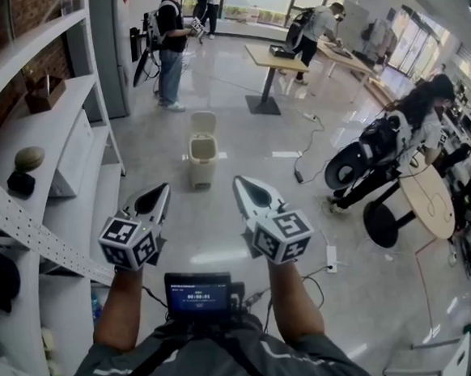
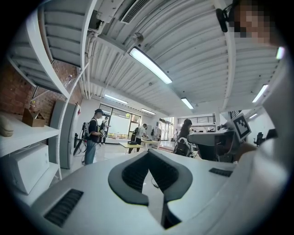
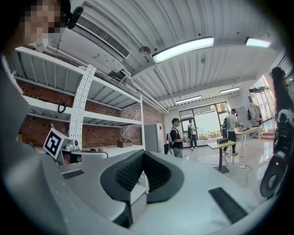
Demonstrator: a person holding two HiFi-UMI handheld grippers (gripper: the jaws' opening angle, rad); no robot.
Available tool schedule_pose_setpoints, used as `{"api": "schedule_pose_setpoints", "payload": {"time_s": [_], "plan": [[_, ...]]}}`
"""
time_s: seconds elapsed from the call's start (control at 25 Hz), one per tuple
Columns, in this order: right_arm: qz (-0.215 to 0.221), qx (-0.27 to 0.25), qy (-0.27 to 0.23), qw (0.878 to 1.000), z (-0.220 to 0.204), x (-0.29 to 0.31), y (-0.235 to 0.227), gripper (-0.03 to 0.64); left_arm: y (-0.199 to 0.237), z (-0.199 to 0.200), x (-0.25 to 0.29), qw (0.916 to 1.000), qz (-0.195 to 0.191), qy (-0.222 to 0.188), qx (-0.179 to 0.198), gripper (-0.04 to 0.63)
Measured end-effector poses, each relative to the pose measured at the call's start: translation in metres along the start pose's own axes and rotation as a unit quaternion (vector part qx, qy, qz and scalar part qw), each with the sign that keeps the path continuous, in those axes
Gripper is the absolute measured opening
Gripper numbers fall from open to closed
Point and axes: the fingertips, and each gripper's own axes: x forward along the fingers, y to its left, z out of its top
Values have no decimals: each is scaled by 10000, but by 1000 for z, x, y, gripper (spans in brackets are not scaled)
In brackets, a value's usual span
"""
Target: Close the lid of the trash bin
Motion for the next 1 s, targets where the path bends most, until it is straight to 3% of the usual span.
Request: {"api": "schedule_pose_setpoints", "payload": {"time_s": [0.56, 1.0], "plan": [[-279, -61, 163, 9995, -12, 31, 19, 12, 38, -5, -3, 9992, -337, -48, -222, -5], [-239, 155, 104, 9995, -12, 78, -36, 12, 63, -6, 57, 9997, -190, 103, -135, -5]]}}
